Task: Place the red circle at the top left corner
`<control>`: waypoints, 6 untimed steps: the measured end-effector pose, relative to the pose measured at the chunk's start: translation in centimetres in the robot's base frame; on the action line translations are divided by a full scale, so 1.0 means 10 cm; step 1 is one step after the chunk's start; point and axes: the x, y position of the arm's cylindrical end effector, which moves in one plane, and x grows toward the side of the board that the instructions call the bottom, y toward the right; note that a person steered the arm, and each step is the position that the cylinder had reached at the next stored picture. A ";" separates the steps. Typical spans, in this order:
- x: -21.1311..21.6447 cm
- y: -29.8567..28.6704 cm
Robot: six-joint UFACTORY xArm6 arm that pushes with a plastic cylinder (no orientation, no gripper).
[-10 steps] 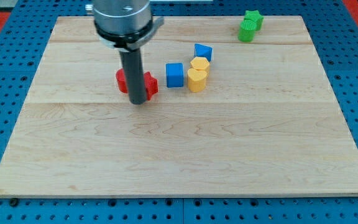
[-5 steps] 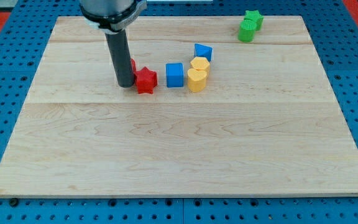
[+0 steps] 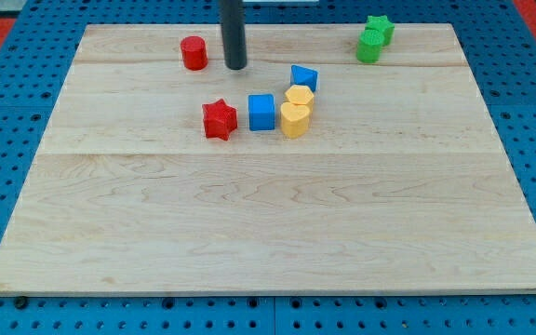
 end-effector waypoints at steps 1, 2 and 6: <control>0.00 -0.56; -0.08 -0.96; -0.35 -1.25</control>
